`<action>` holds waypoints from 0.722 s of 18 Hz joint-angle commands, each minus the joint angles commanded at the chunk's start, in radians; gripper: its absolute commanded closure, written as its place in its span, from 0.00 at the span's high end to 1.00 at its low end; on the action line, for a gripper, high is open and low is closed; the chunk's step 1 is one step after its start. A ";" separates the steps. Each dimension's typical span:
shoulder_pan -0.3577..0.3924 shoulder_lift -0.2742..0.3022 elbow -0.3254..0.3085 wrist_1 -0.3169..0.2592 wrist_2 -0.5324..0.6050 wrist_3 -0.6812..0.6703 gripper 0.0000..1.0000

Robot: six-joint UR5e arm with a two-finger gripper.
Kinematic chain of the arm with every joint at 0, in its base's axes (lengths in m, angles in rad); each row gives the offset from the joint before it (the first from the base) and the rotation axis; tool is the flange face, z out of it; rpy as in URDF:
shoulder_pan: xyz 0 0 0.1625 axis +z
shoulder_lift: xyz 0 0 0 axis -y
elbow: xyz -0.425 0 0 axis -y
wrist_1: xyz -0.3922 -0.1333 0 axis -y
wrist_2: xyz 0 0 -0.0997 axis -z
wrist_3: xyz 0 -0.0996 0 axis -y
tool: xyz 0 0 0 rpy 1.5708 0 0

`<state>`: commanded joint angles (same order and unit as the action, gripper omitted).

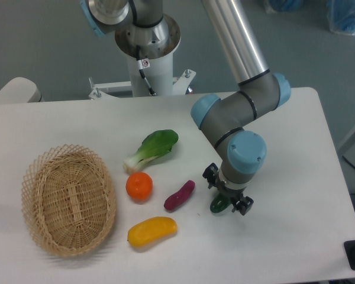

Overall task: Pick up the cucumber from the table
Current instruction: 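Lower the gripper over the green cucumber and close on it, then lift the gripped cucumber up off the table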

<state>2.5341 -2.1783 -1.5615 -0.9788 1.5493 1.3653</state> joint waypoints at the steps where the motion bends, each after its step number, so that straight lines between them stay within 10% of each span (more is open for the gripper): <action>1: -0.002 -0.002 -0.002 0.008 0.012 -0.020 0.72; 9: -0.021 -0.012 0.014 0.009 0.091 -0.066 0.17; 13: -0.018 -0.011 0.037 0.005 0.091 -0.063 0.14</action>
<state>2.5157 -2.1890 -1.5249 -0.9741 1.6398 1.3023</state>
